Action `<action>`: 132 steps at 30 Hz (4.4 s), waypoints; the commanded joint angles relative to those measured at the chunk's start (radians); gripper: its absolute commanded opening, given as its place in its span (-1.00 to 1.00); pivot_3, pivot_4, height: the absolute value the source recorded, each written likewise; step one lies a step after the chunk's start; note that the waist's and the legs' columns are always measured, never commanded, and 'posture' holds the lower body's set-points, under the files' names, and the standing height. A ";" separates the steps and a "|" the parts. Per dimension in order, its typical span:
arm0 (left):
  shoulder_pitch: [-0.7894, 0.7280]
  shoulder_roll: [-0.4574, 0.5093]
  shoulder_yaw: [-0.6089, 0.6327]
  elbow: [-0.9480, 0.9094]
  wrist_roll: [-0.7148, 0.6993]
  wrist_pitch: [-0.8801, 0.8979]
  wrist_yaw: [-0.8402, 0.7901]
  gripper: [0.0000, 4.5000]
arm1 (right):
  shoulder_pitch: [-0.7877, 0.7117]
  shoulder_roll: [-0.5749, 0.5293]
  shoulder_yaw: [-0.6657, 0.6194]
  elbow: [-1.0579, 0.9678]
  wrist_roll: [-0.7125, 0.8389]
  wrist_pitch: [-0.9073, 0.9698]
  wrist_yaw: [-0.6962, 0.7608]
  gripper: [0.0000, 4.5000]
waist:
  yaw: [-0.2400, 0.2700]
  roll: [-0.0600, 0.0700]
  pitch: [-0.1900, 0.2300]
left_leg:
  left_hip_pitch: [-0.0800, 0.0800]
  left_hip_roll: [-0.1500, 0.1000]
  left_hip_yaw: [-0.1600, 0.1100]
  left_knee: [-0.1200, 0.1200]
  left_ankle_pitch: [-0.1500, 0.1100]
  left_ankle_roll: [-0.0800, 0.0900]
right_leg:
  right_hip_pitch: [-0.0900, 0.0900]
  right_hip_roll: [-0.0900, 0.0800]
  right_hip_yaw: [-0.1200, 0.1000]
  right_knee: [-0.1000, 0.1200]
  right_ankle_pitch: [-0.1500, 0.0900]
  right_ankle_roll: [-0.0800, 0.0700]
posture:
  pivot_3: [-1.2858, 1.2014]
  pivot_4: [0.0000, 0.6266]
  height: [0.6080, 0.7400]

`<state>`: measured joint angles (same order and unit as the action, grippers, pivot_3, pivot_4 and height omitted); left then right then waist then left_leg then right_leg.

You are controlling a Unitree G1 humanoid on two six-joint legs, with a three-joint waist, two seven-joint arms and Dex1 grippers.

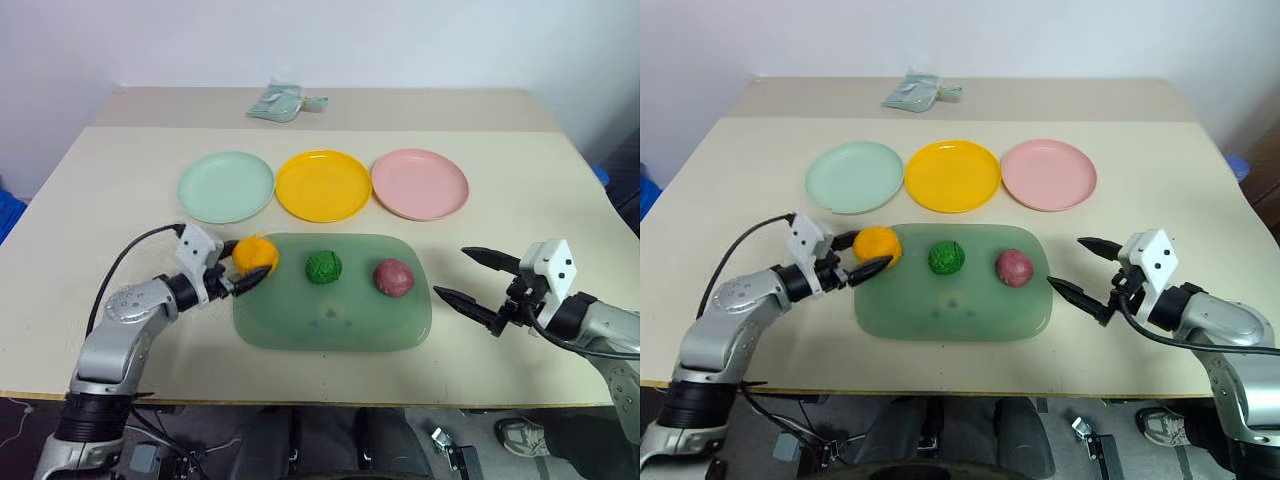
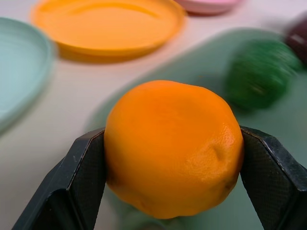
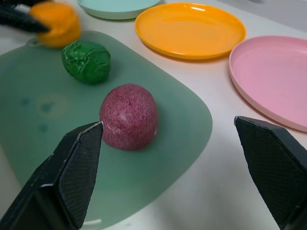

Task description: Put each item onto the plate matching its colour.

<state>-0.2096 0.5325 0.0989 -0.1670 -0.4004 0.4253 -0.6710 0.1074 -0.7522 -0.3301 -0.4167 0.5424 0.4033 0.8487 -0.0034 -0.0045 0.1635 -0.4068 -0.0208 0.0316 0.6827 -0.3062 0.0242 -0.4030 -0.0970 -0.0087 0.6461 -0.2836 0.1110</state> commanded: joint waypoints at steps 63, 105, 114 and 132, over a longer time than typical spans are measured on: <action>-0.391 -0.174 0.101 0.355 0.234 -0.011 0.409 -0.04 | -0.126 0.040 0.117 -0.047 -0.024 0.000 -0.073 1.00 | 0.015 -0.003 0.001 | -0.001 -0.002 0.000 0.003 0.004 -0.002 | 0.000 0.003 0.000 0.002 0.001 0.003 | 0.03 -0.52 1.00; -0.027 -0.033 -0.157 -0.071 0.002 -0.115 -0.199 1.00 | -0.508 0.251 0.298 0.394 -0.349 -0.061 -0.378 -0.01 | -0.009 -0.003 0.000 | -0.001 -0.003 0.000 0.002 0.005 -0.005 | -0.001 0.001 0.000 0.003 0.001 0.003 | 0.03 -0.52 1.00; 0.021 -0.076 -0.169 -0.161 0.000 -0.077 -0.130 1.00 | -0.903 0.370 0.312 1.060 -0.513 -0.225 -0.602 0.16 | -0.011 -0.003 0.000 | -0.001 -0.003 0.001 0.002 0.006 -0.006 | -0.002 0.002 0.000 0.003 0.001 0.003 | 0.03 -0.52 1.00; 0.278 -0.112 0.260 -0.142 0.115 -0.200 0.288 1.00 | -0.479 0.111 0.135 0.653 -0.290 -0.367 -0.171 0.98 | -0.009 -0.003 0.000 | -0.001 -0.002 0.001 0.001 0.005 -0.004 | -0.001 0.001 0.000 0.001 0.001 0.003 | 0.03 -0.52 1.00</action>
<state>0.0315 0.4225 0.2852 -0.2704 -0.2569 0.2493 -0.3936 -0.4150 -0.6081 -0.1474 0.3093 0.1837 0.0039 0.5997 -0.0120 -0.0072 0.1634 -0.4081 -0.0229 0.0324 0.6832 -0.3016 0.0200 -0.4044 -0.0962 -0.0085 0.6472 -0.2823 0.1141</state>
